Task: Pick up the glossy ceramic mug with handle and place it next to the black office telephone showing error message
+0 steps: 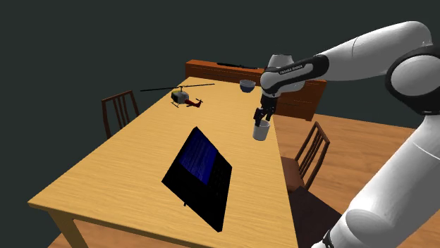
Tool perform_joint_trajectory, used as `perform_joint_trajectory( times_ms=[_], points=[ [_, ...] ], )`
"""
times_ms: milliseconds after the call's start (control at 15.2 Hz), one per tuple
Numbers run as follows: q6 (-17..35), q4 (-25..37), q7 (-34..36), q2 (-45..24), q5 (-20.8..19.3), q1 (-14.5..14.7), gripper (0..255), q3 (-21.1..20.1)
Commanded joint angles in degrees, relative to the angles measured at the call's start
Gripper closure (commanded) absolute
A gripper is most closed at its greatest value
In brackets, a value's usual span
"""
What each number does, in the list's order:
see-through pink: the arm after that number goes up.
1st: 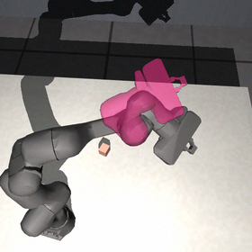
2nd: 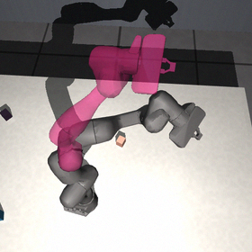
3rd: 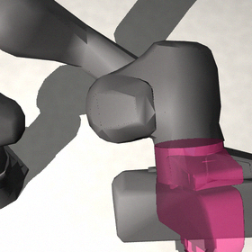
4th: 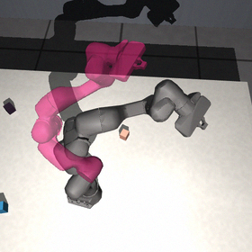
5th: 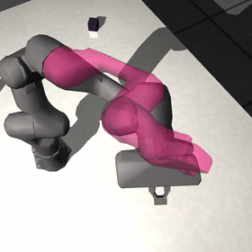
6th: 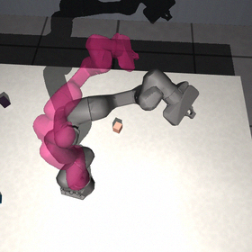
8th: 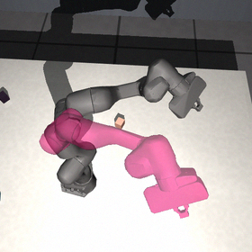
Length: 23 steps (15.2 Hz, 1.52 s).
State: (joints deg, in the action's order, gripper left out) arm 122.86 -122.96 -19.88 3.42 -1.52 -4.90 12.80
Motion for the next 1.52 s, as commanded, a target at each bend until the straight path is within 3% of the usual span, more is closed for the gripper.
perform_joint_trajectory(
  times_ms=[0, 330, 792, 1320, 1386, 1452],
  points=[
    [1.6, 2.8, -1.5, -4.5, 0.7, -0.5, 0, 0.7],
    [3.2, 9.8, -4.8, -13.4, 2.5, -2.0, 0, 1.6],
    [8.3, 7.9, -5.5, -16.6, 3.6, -2.4, 0, 1.4],
    [8.2, 7.9, -5.5, -16.6, 3.6, -2.4, 0, 1.4],
    [8.2, 7.9, -5.5, -16.6, 3.6, -2.4, 255, 1.4],
    [8.2, 7.9, -5.5, -16.6, 3.6, -2.4, 255, 1.4]
  ],
)
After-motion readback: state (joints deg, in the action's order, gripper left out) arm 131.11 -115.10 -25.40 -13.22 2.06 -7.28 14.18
